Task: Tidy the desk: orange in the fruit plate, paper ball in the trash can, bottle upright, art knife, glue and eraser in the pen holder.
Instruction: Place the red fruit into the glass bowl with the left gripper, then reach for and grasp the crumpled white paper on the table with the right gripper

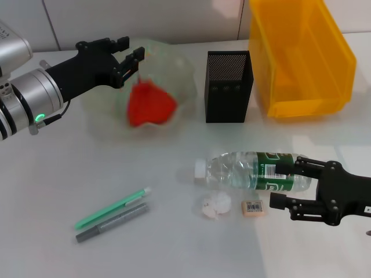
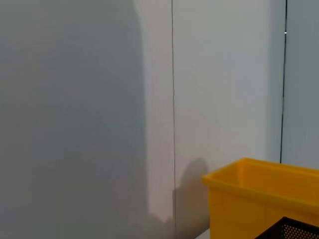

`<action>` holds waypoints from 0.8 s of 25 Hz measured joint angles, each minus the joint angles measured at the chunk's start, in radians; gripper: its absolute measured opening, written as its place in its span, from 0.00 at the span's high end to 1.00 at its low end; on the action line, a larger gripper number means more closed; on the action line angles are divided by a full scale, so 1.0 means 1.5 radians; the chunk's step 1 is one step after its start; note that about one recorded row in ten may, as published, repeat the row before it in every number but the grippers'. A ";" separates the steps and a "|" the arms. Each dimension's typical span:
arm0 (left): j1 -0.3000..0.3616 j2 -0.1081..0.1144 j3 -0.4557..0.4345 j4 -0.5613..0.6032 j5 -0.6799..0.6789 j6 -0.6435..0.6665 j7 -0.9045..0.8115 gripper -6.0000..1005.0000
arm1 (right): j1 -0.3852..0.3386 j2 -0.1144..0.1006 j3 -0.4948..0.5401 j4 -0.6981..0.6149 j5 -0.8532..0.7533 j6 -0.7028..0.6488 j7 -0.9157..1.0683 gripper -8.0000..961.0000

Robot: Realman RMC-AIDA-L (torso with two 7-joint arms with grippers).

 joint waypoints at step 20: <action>0.174 0.009 0.112 0.099 0.045 0.291 -0.033 0.19 | -0.001 -0.030 0.033 -0.276 -0.025 -0.183 0.224 0.17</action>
